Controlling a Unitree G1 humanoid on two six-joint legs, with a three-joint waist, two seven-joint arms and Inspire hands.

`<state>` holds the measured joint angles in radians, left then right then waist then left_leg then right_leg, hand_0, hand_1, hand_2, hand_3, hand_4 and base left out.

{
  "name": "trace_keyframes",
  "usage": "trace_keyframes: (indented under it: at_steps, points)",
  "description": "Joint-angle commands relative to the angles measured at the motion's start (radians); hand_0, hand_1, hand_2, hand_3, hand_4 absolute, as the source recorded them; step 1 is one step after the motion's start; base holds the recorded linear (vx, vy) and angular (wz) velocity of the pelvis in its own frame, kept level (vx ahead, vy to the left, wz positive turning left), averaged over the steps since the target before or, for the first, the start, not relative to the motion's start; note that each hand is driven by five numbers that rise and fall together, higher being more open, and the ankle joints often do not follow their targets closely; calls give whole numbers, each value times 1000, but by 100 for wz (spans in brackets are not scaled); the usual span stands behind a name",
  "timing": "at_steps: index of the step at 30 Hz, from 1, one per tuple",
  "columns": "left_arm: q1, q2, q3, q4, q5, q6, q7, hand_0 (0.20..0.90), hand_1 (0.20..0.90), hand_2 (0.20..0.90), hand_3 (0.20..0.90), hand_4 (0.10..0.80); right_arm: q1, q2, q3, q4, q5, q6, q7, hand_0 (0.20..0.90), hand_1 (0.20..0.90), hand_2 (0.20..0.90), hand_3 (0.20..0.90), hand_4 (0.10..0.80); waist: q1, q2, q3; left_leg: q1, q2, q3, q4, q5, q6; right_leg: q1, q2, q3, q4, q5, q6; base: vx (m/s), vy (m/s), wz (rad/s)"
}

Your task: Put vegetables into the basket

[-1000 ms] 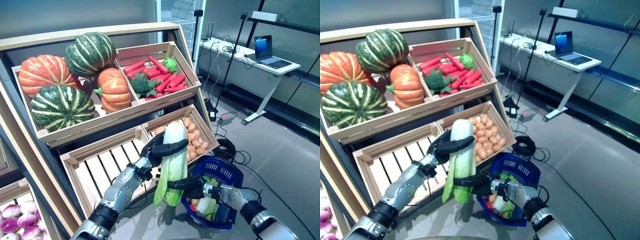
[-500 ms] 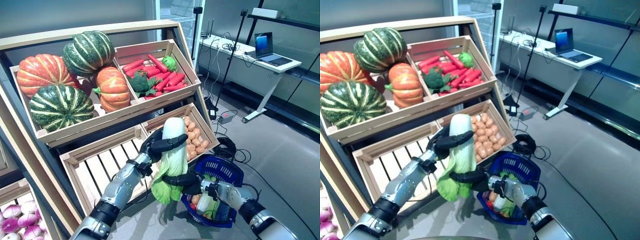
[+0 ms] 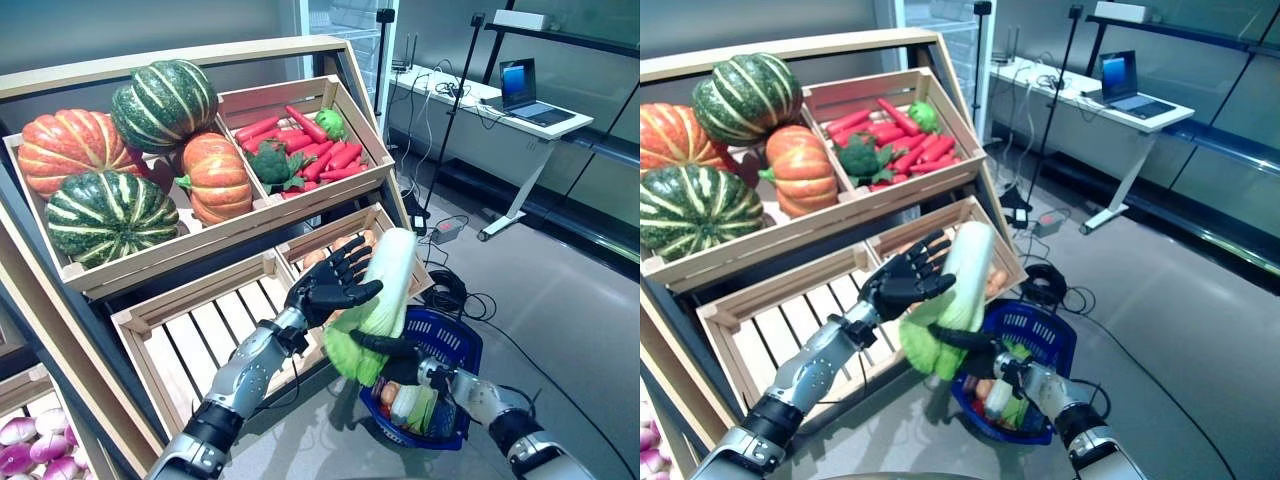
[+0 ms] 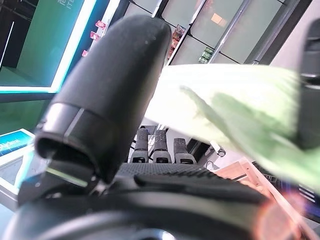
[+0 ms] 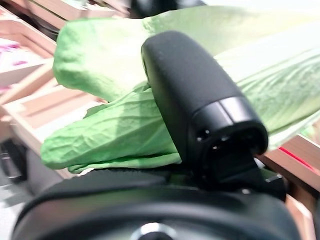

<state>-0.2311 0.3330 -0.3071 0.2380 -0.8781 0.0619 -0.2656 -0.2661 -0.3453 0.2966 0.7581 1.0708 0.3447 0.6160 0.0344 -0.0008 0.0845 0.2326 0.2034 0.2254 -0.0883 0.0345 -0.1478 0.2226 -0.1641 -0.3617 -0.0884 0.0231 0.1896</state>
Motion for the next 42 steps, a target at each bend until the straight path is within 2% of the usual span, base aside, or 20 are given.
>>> trace_keyframes:
  at_steps: [1, 5, 11, 14, 19, 21, 23, 24, 25, 28, 30, 32, 37, 42]
  points:
    - [-93, 18, 86, -3, -4, -85, -25, 900, 900, 900, 900, 800, -90, -6, -97, -2, 135, -99, 30, 300, 300, 300, 300, 400, -1, -14, -24, -11, -3, -17, 1, -19, 19, 21, -26, -2, 9, 9, -44, 12, -3, -3]
    - [-69, 50, 166, 88, 8, -118, -18, 900, 900, 900, 900, 800, -60, -55, -199, 52, 130, -112, 14, 300, 300, 300, 300, 400, -10, -13, -17, -8, 3, -4, 1, -21, 17, 17, -24, 4, 9, 7, -43, 3, 0, -1]
    - [-57, 60, 234, 176, -2, -161, 2, 900, 900, 900, 900, 800, -32, -106, -288, 152, 80, -119, 19, 300, 300, 300, 300, 400, -18, -14, -11, -6, 7, 8, 1, -22, 14, 15, -22, 10, 7, 6, -42, 18, -4, -10]
    - [-48, 64, 259, 207, 12, -174, 15, 900, 900, 900, 900, 800, -24, -130, -351, 230, 84, -132, -39, 300, 300, 300, 300, 400, -18, -15, -7, -3, 9, 13, 1, -24, 12, 15, -20, 10, 6, 5, -41, 43, -17, -2]
    - [-46, 66, 255, 236, 54, -196, 49, 900, 900, 900, 900, 800, -32, -151, -416, 330, 62, -160, -182, 300, 300, 300, 300, 400, -16, -10, 12, -3, 12, 16, 1, -23, 9, 9, -18, 11, 13, 1, -43, 42, -21, -1]
    - [-70, 60, 228, 257, 68, -215, 66, 900, 900, 900, 900, 800, -77, -156, -421, 374, 56, -192, -254, 300, 300, 300, 300, 400, -11, -4, 37, -18, 15, 12, 1, -15, 6, -17, -19, 13, 35, -6, -45, -94, -29, -1]
    - [-132, 56, 181, 286, 63, -244, 91, 900, 900, 900, 900, 800, -176, -159, -391, 402, 72, -236, -341, 300, 300, 300, 300, 400, -3, 7, 91, -65, 18, 0, 12, 1, -1, -79, -25, 17, 81, -16, -52, -261, -37, -5]
    - [-132, 56, 181, 286, 63, -244, 91, 900, 900, 900, 900, 800, -176, -159, -391, 402, 72, -236, -341, 300, 300, 300, 300, 400, -3, 7, 91, -65, 18, 0, 12, 1, -1, -79, -25, 17, 81, -16, -52, -389, -29, -10]
    - [-195, 60, 158, 310, 39, -268, 92, 900, 900, 900, 900, 800, -249, -173, -375, 413, 85, -249, -373, 300, 300, 300, 300, 400, -2, 18, 155, -126, 20, -19, 52, 4, -5, -141, -34, 17, 140, -32, -60, -394, -11, -16]
    - [-284, 64, 132, 330, -32, -300, 91, 900, 900, 900, 900, 800, -379, -221, -353, 429, 78, -265, -402, 300, 300, 300, 300, 400, -1, 41, 271, -273, 16, -56, 165, -4, -11, -276, -64, 20, 264, -55, -68, -443, 12, -7]
    - [-301, 64, 122, 335, -51, -320, 86, 900, 900, 900, 900, 800, -413, -226, -340, 433, 84, -283, -402, 300, 300, 300, 300, 400, -2, 45, 301, -319, 16, -64, 206, -10, -12, -321, -77, 24, 306, -59, -70, -255, 10, 9]
    - [-319, 62, 112, 328, -88, -337, 83, 900, 900, 900, 900, 800, -484, -241, -306, 426, 66, -326, -415, 300, 300, 300, 300, 400, 1, 45, 349, -427, 15, -77, 328, -45, -13, -427, -102, 34, 420, -90, -77, -236, -22, 8]
    - [-315, 73, 97, 276, -121, -347, 107, 900, 900, 900, 900, 800, -564, -274, -246, 391, 8, -353, -457, 300, 300, 300, 300, 400, 13, 42, 402, -576, 24, -100, 501, -105, -2, -575, -141, 48, 593, -143, -93, -146, -23, 7]
    - [-336, 103, 98, 237, -172, -365, 98, 900, 900, 900, 900, 800, -630, -328, -214, 402, -5, -351, -471, 300, 300, 300, 300, 400, 26, 51, 435, -662, 22, -117, 621, -178, 8, -670, -185, 66, 747, -213, -83, -57, -27, 16]
